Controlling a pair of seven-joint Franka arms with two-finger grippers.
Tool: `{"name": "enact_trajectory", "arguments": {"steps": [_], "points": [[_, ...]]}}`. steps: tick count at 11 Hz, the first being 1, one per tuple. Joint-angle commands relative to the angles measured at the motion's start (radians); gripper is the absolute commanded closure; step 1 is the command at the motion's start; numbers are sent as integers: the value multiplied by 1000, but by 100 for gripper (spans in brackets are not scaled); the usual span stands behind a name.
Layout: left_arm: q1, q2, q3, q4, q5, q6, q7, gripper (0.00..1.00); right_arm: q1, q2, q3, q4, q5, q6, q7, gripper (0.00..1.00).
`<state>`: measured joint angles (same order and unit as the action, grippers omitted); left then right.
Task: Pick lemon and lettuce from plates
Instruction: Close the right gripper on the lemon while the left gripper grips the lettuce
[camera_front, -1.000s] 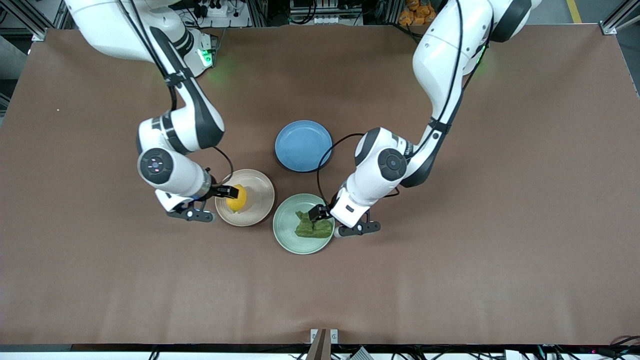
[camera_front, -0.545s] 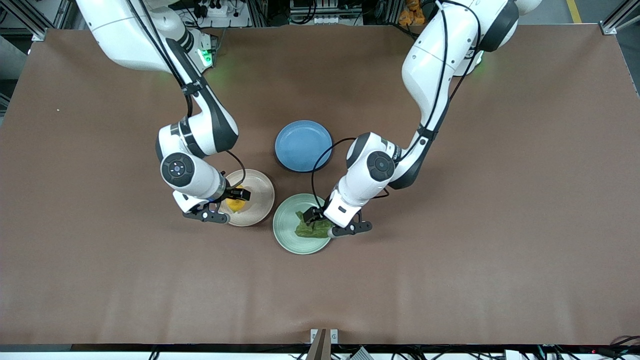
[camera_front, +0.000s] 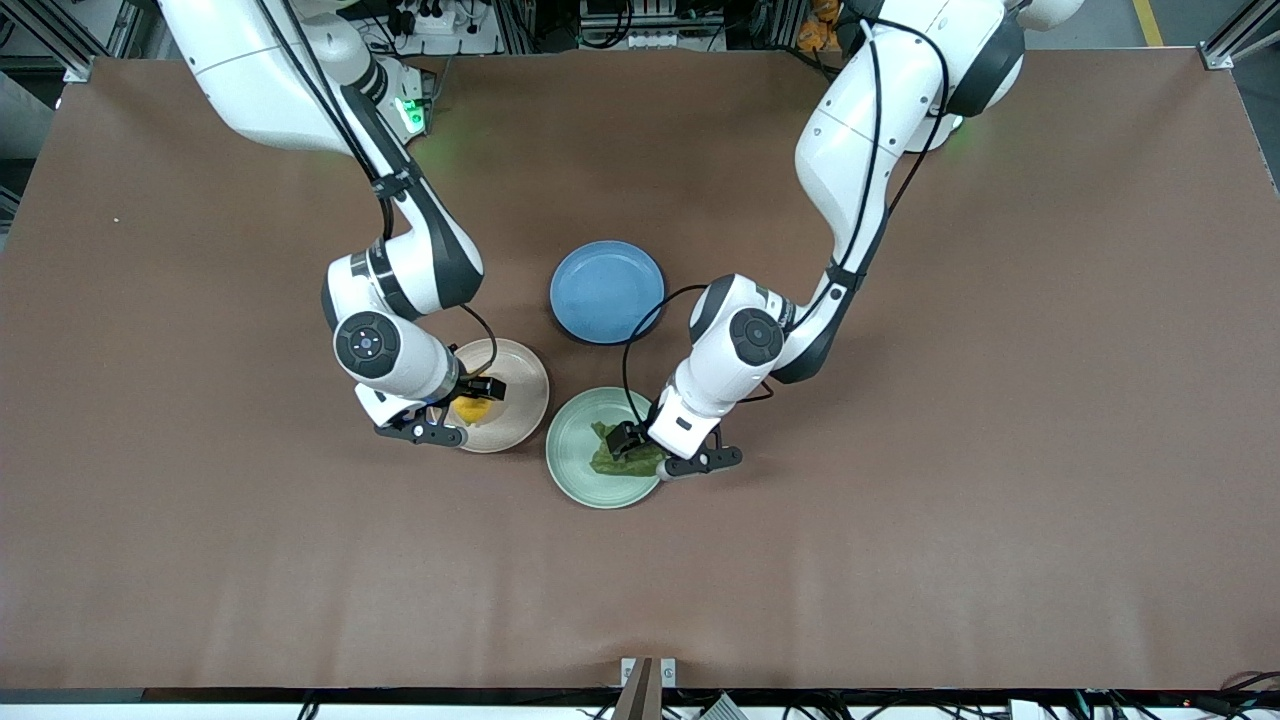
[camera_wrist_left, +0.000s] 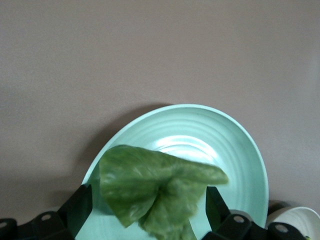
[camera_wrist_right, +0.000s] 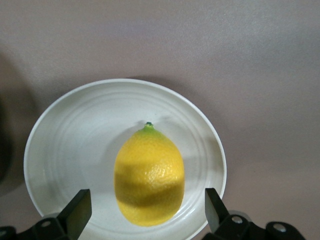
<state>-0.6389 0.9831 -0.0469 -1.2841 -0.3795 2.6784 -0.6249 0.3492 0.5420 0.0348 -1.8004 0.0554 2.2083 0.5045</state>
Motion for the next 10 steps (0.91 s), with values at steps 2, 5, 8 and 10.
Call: {"name": "enact_trajectory", "arguments": {"steps": [2,5,8,10], "points": [[-15,39,12,43,-19,34,-24,0,10,26,-4,7,-6,8,19,0],[-16,39,9,45,-19,34,-36,0,19,48,-4,7,-6,45,55,0],[-16,37,2,46,-19,34,-42,0,24,61,-4,7,-8,47,55,0],[-21,37,4,46,-19,34,-70,5,25,62,-6,7,-11,57,62,18]]}}
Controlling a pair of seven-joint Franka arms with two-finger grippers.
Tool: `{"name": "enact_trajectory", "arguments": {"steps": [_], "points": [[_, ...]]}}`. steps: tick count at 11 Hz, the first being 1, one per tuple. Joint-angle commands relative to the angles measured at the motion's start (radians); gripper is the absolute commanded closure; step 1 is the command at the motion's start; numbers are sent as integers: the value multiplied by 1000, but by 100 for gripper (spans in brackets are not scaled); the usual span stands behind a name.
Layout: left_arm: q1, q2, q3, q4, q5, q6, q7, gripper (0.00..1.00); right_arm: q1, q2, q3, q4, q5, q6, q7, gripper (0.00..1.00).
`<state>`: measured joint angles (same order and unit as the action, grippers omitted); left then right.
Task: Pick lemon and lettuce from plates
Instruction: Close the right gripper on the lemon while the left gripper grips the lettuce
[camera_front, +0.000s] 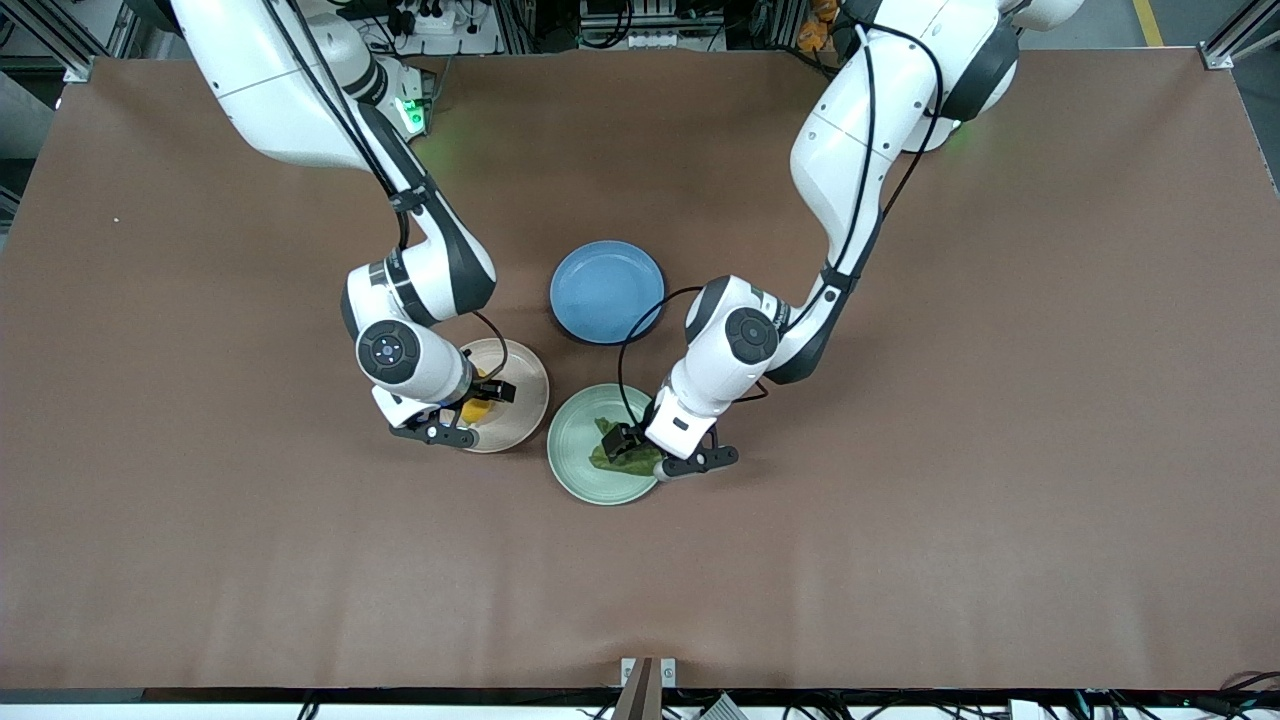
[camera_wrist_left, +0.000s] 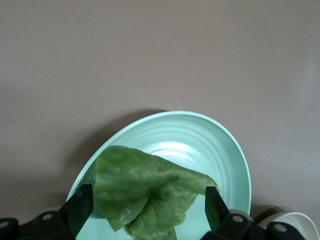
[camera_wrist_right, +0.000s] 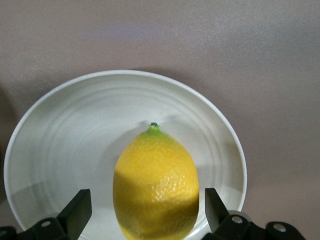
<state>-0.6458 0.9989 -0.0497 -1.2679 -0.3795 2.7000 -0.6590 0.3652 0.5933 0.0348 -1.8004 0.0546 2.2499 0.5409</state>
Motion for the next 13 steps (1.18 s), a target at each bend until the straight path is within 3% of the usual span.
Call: {"name": "enact_trajectory", "arguments": {"steps": [1,2,3,6,9,10,13], "points": [[-18,21,8,28,-19,14,-37,12,9,11,-6,7,-10,16,25,65],[-18,21,8,28,-19,14,-37,18,9,11,-6,7,-10,17,25,80],[-18,21,8,28,-19,14,-39,33,9,11,-6,7,-10,19,25,88],[-18,21,11,28,-19,14,-37,57,8,-10,-6,7,-10,11,27,95],[-18,21,16,28,-18,14,-34,66,8,-27,-6,12,-10,10,25,100],[-18,21,16,27,-18,14,-34,73,8,-32,-7,10,-10,5,22,100],[-23,23,18,25,-16,17,-34,76,-17,-56,-9,18,-10,-67,-8,100]]}}
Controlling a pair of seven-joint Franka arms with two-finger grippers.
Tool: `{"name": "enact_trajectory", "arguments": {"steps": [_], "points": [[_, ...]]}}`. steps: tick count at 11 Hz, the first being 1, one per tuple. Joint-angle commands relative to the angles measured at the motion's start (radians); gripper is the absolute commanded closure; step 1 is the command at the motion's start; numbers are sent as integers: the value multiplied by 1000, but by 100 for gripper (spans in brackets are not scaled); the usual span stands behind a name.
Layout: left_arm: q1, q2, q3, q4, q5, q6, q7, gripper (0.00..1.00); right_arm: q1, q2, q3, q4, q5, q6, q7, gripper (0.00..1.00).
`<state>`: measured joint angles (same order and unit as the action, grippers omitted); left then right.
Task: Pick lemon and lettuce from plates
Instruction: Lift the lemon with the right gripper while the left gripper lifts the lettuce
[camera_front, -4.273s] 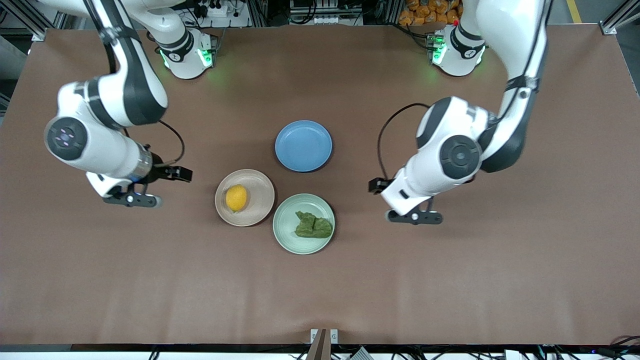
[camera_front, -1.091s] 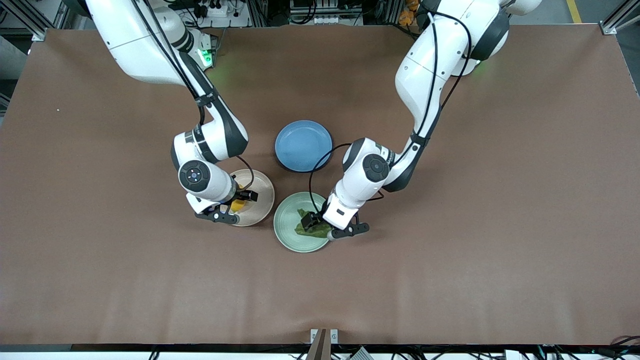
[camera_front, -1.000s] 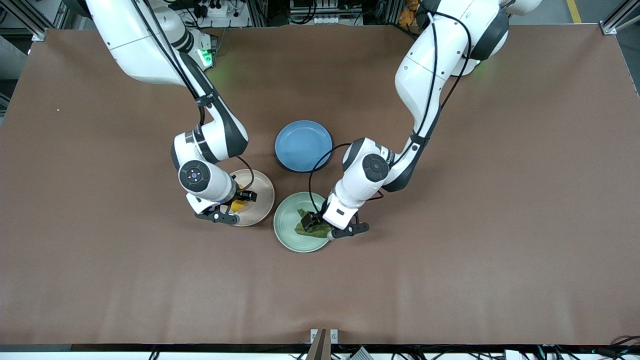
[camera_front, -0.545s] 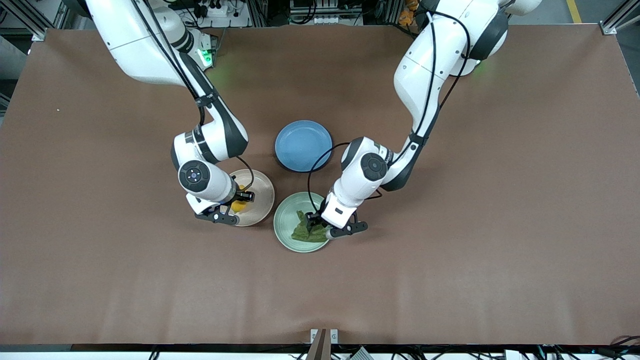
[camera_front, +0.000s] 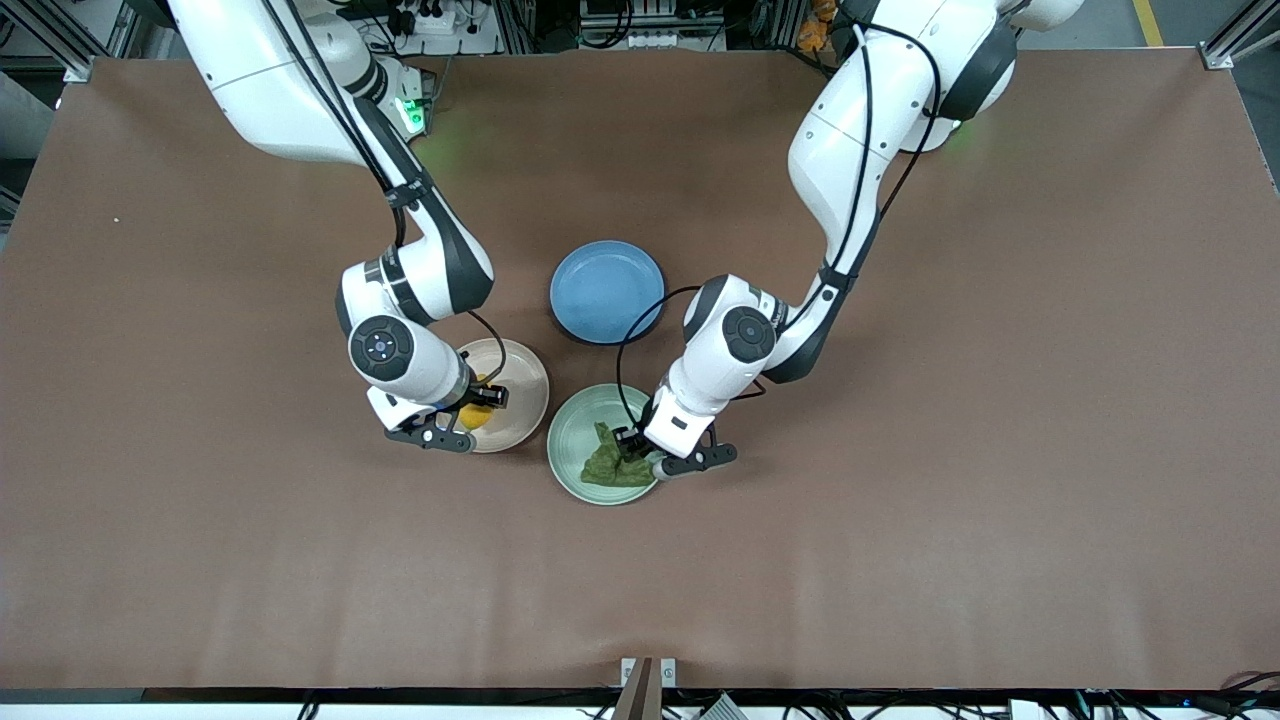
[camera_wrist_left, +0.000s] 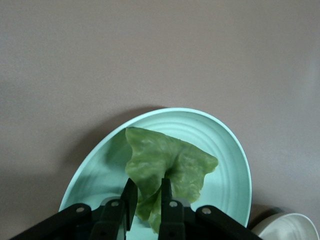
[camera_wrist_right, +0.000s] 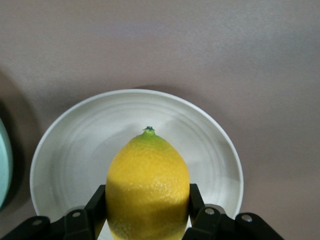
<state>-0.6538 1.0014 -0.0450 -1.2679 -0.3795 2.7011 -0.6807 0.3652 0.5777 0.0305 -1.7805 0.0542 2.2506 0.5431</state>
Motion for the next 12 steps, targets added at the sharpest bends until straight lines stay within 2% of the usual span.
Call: {"name": "enact_trajectory", "arguments": {"steps": [1,3,8,10,12], "points": [[-15,20,13,22,-15,28,-13,84,-37,-57,-4,-2,-10,-86,-44,100],[-21,22,13,21,-15,31,-14,100,-80,-94,-3,3,-5,-132,-107,100],[-18,3,14,21,-10,17,-14,100,-130,-153,-3,-28,-2,-175,-166,100],[-9,-13,19,21,-7,-51,-10,100,-178,-189,-3,-83,-2,-174,-256,100],[-6,-49,53,24,-6,-179,-5,100,-198,-203,-3,-106,-2,-175,-276,100]]}}
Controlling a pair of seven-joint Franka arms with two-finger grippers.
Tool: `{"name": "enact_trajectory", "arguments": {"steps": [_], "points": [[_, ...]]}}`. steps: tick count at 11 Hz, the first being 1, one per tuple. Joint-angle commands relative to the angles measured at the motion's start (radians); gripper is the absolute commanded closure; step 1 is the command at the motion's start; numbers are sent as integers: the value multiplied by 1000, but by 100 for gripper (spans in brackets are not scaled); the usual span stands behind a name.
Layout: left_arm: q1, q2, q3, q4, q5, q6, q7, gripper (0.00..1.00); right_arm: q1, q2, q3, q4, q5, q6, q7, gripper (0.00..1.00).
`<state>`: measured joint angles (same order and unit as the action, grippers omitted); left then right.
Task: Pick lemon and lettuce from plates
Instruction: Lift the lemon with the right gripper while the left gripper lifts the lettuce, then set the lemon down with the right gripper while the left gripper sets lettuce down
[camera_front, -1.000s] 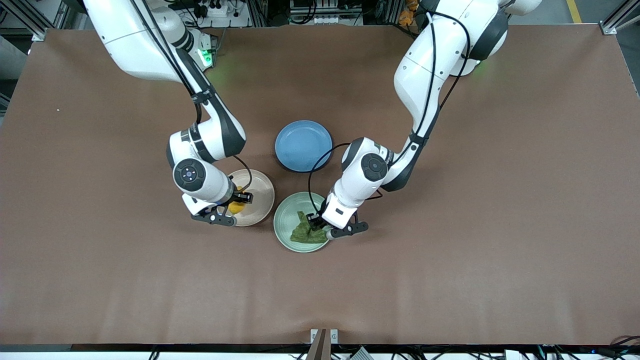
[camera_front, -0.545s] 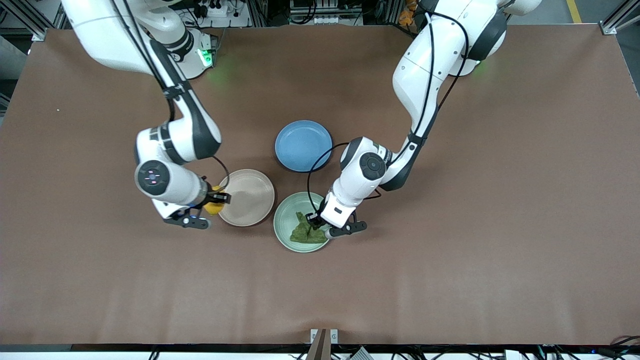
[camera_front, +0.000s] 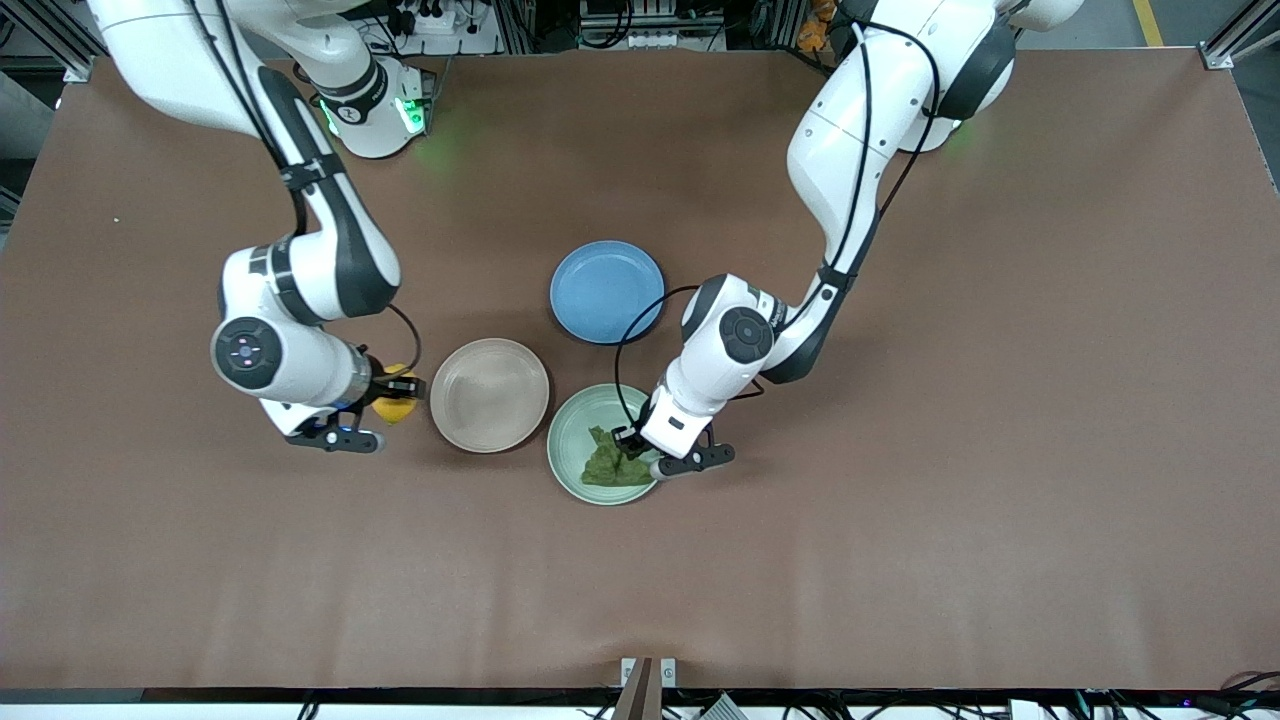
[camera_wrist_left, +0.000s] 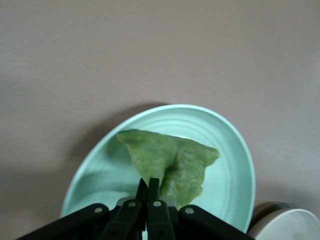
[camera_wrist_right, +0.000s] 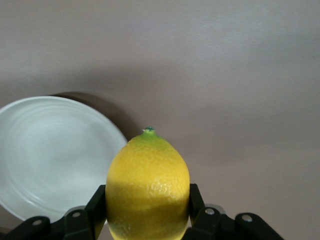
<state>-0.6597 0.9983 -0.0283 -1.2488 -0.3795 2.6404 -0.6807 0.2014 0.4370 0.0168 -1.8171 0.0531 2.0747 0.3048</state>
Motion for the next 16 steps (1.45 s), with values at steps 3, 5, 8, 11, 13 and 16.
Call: {"name": "enact_trajectory", "arguments": {"steps": [3,5,8,11,13,16], "points": [[11,-79,51,5,-6,-278,-3,100,-77,-72,11,-97,-1,-1,-140,100],[28,-101,54,8,-6,-344,-2,100,-111,-87,11,-122,-1,1,-202,100],[64,-147,56,9,-6,-448,13,100,-167,-89,9,-134,-2,-4,-269,100],[100,-201,68,9,7,-604,65,100,-253,-77,8,-134,-10,-13,-389,100],[100,-237,117,8,34,-722,119,100,-278,-67,8,-134,-86,-8,-397,100],[100,-292,200,5,44,-870,207,100,-301,-22,8,-136,-91,48,-397,100]]}}
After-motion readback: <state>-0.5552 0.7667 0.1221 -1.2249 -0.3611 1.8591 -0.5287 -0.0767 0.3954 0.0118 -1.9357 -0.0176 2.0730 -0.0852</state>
